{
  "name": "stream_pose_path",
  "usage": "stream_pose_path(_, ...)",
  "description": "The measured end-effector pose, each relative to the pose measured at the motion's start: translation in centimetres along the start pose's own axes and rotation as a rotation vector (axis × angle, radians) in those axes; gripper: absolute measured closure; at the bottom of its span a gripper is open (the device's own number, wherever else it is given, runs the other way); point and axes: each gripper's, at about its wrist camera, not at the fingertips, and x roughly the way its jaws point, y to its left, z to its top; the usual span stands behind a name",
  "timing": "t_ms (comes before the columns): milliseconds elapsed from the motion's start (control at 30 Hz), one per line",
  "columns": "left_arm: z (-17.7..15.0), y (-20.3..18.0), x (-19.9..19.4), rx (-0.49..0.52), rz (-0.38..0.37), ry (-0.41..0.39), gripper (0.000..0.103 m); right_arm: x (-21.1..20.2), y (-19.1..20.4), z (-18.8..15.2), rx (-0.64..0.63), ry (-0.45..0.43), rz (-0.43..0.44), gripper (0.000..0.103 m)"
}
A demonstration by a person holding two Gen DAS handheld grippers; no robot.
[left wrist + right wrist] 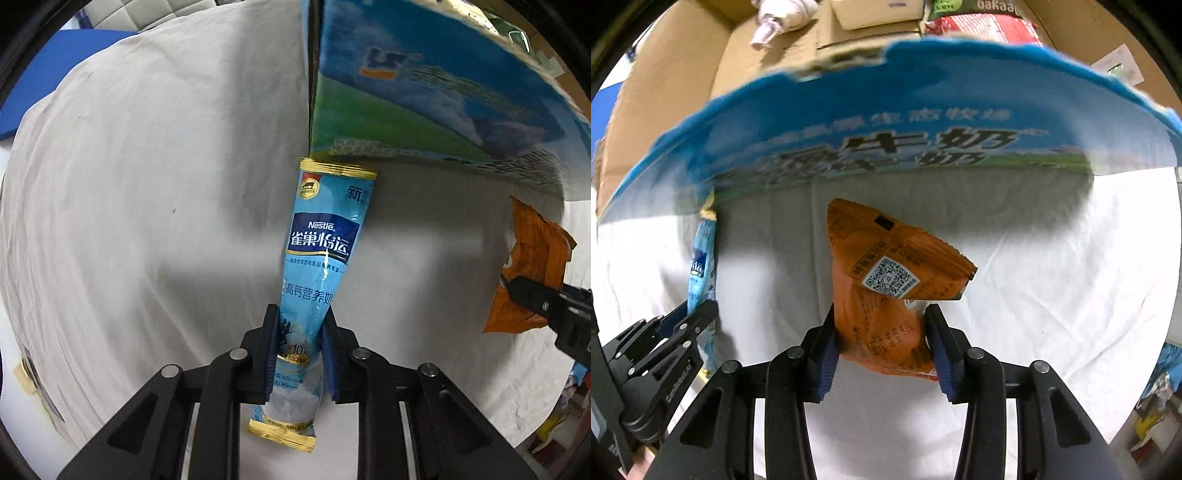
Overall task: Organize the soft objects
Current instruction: 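Grasp the blue milk stick with left tool while right tool grasps orange bag, then lower the stick and orange bag into the box and open both tools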
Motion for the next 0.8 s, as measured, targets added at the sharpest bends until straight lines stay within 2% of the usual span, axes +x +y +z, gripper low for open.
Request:
stream_pose_path(300,-3.6,-3.0,-3.2,-0.05,-0.096,-0.047,0.085,-2.2,-0.5,-3.9,-0.075,-0.016,0.029,0.058)
stream_pose_path(567,-5.2,-6.8,-9.4,-0.028,-0.161,-0.162,0.085,-4.9,-1.0,-6.3,-0.115,-0.062,0.045,0.061)
stream_pose_path(700,-3.5,-6.2,-12.4,-0.019,-0.191,-0.217,0.085,-7.7,-1.8,-6.2,-0.136,-0.099,0.07,0.062)
stream_pose_path(800,-4.0,-5.1,-15.3,-0.017,-0.214,-0.259,0.085,-10.9,-2.6,-5.4,-0.151,-0.133,0.099,0.062)
